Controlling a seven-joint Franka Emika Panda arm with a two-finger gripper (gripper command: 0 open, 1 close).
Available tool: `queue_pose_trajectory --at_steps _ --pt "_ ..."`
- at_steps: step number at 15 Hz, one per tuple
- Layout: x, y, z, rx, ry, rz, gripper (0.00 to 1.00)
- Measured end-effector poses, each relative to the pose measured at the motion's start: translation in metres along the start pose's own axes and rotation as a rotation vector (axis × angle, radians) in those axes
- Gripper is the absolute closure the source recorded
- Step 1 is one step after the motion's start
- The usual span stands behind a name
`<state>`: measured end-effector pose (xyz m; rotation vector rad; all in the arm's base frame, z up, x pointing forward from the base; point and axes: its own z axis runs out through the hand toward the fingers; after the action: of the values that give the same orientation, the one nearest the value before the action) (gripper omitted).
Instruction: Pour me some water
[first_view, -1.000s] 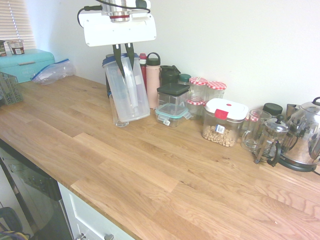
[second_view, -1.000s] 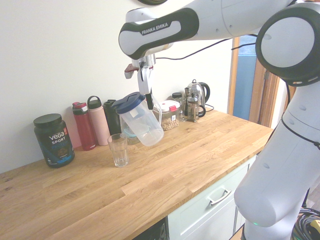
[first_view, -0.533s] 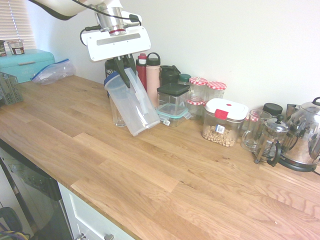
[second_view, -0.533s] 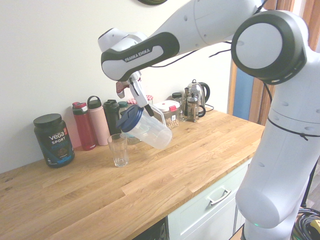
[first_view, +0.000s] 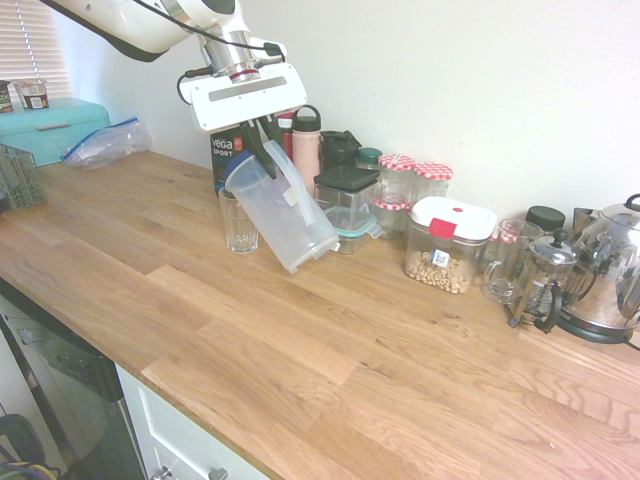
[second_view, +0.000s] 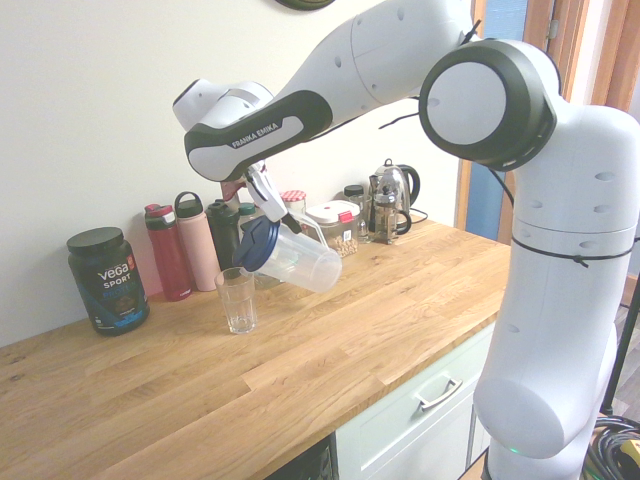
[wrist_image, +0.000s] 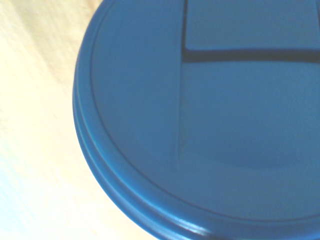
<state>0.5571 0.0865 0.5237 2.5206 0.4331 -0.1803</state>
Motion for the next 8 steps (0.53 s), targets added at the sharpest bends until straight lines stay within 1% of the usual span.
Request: queue_pose_trajectory --at_steps 4,8 --pt "0.0125 -0.0071 0.0072 -0.048 -0.028 -0.026 1.00" --pt "0.0127 -0.0083 0.0070 -0.055 -0.035 -0.029 1.00"
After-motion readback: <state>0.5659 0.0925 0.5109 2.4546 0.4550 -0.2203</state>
